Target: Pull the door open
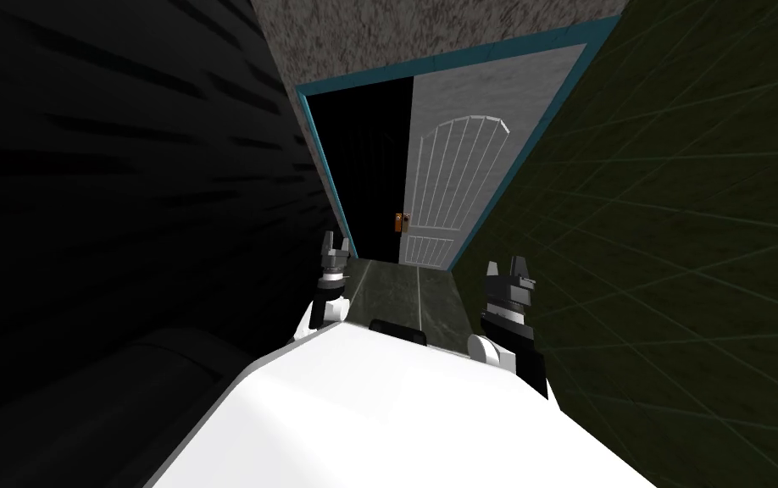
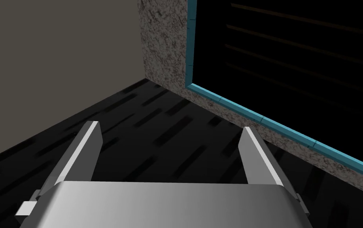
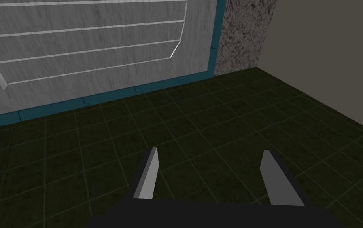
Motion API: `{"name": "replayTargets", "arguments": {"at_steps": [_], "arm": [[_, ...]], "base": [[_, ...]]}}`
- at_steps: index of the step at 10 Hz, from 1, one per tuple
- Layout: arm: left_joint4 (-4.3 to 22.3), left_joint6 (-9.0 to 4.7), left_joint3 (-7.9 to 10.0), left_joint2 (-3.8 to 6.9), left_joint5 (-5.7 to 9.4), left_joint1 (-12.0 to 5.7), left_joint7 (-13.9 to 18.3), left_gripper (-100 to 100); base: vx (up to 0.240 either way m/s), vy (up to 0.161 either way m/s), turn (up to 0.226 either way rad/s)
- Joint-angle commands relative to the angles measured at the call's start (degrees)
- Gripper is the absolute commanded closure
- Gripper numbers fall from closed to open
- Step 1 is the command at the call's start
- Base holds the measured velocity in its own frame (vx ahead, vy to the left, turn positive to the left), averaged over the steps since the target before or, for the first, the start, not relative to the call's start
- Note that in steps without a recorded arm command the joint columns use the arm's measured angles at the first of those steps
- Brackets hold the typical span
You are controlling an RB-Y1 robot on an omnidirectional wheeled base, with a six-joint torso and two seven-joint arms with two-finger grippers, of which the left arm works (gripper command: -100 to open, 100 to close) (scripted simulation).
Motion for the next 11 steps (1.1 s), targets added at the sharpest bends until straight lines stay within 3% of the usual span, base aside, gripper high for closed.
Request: {"name": "replayTargets", "arguments": {"at_steps": [1, 11], "arm": [[1.6, -0.17, -0.11, 0.27, -0.03, -0.54, 0.0, -100], [14.0, 3.34, 0.27, 2.79, 0.46, -7.18, 0.1, -100]], "base": [[0.125, -0.001, -0.002], [0.126, -0.024, -0.006]]}}
